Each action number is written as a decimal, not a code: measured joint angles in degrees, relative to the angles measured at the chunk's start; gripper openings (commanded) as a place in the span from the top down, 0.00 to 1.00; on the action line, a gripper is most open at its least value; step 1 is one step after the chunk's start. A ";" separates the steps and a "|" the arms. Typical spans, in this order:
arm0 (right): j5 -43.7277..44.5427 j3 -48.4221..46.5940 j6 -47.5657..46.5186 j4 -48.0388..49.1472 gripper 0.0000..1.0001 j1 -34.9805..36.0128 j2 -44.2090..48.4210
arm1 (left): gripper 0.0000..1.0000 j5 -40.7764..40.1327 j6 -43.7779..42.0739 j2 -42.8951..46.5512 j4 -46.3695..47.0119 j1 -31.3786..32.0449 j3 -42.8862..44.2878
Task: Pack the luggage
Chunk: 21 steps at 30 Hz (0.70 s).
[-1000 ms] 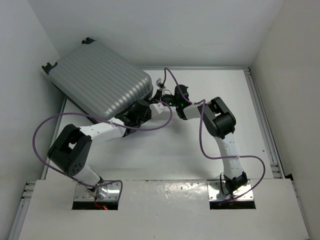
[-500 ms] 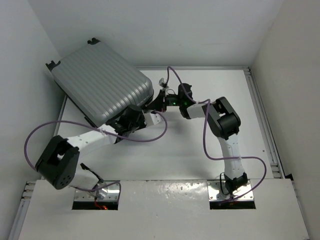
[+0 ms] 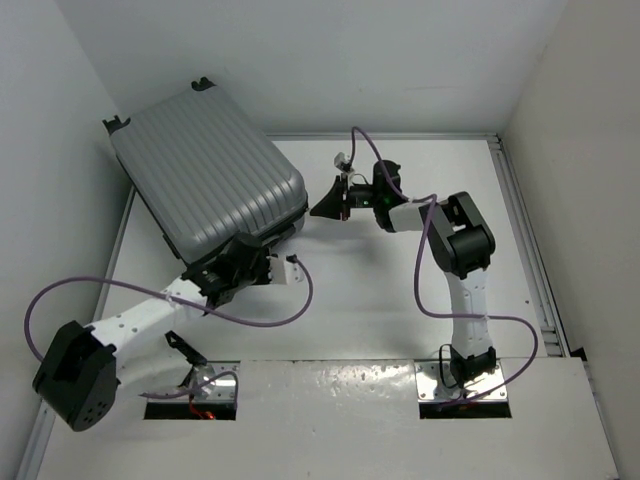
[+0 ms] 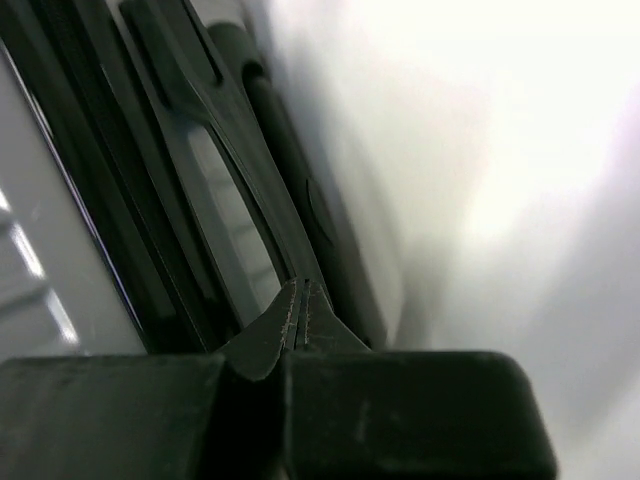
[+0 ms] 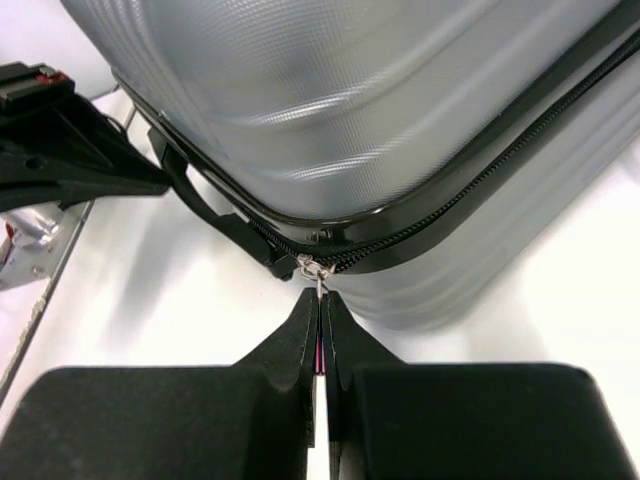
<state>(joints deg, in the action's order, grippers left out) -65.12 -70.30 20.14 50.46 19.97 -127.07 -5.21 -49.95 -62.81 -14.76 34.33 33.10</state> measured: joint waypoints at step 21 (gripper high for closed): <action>-3.45 -2.67 -14.12 -12.79 1.00 -2.51 1.68 | 0.43 4.70 1.57 0.15 -18.12 -0.68 7.43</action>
<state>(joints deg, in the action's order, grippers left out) -68.58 -72.97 6.02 37.67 17.45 -125.38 -0.51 -48.38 -62.65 -32.88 33.65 40.53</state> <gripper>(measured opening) 0.009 0.509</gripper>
